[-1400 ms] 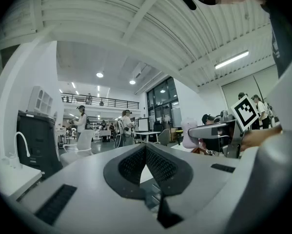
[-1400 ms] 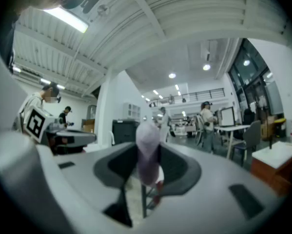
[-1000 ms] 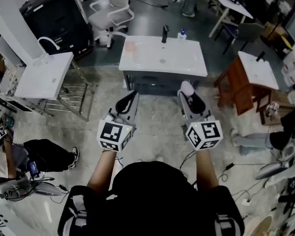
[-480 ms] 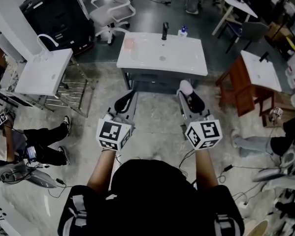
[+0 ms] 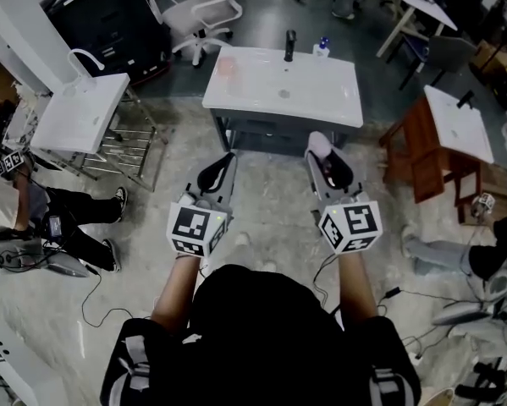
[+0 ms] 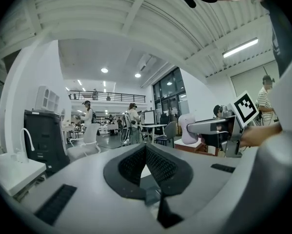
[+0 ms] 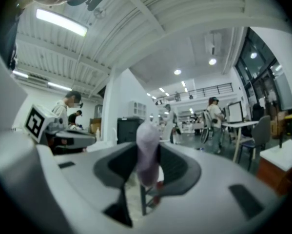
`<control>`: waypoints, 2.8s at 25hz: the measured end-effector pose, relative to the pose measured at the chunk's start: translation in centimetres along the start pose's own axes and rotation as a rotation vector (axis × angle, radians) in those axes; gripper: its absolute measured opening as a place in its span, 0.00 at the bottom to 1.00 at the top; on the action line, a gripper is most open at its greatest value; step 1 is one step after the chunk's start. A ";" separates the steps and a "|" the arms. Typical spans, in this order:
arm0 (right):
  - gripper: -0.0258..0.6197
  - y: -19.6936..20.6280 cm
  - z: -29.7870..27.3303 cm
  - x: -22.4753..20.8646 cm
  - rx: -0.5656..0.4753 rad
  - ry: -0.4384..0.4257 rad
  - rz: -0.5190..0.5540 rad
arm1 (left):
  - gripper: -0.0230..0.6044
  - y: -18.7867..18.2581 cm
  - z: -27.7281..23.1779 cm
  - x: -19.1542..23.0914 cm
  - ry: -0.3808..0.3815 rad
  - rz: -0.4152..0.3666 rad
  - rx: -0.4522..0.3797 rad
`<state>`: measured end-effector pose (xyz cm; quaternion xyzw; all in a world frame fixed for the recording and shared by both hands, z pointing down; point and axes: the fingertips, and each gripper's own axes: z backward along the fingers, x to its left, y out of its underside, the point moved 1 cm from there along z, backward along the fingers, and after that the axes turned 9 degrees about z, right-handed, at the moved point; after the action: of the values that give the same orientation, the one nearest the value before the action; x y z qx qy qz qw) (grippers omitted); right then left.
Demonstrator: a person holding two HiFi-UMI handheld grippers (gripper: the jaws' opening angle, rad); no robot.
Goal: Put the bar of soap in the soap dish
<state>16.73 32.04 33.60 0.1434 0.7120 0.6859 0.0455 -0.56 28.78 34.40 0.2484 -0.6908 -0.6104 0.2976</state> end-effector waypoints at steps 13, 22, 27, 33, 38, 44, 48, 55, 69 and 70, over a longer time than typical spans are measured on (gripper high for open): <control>0.29 1.4 -3.2 -1.8 0.017 -0.012 -0.010 | 0.08 1.1 -3.4 2.3 -0.021 0.013 0.015; 0.29 2.5 -9.4 -3.5 0.031 -0.017 -0.027 | 0.08 1.3 -8.1 6.7 -0.025 0.023 0.021; 0.29 2.5 -14.7 -4.3 0.039 -0.021 -0.032 | 0.08 0.9 -11.4 10.8 -0.028 0.034 0.028; 0.29 2.4 -21.2 -4.4 0.066 -0.027 -0.036 | 0.08 0.4 -14.9 16.1 -0.024 0.050 0.052; 0.29 2.3 -26.3 -4.4 0.078 -0.022 -0.041 | 0.08 0.0 -17.8 20.3 -0.008 0.059 0.065; 0.29 1.7 -31.9 -3.9 0.082 -0.027 -0.037 | 0.08 -0.5 -20.4 24.9 0.006 0.064 0.072; 0.29 2.2 -35.2 -3.7 0.093 -0.029 -0.039 | 0.08 -0.7 -21.9 27.7 0.012 0.065 0.069; 0.29 2.6 -38.9 -2.9 0.120 -0.044 -0.029 | 0.08 -0.5 -23.6 31.3 0.002 0.072 0.074; 0.29 3.6 -43.4 -4.9 0.116 -0.095 -0.045 | 0.08 0.5 -26.7 33.0 -0.034 0.050 0.110; 0.29 3.7 -43.8 -5.3 0.116 -0.103 -0.047 | 0.08 0.7 -27.1 33.0 -0.043 0.053 0.122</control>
<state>10.87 -11.54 39.01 0.1640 0.7503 0.6341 0.0900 -4.23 -13.31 40.77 0.2343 -0.7394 -0.5641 0.2830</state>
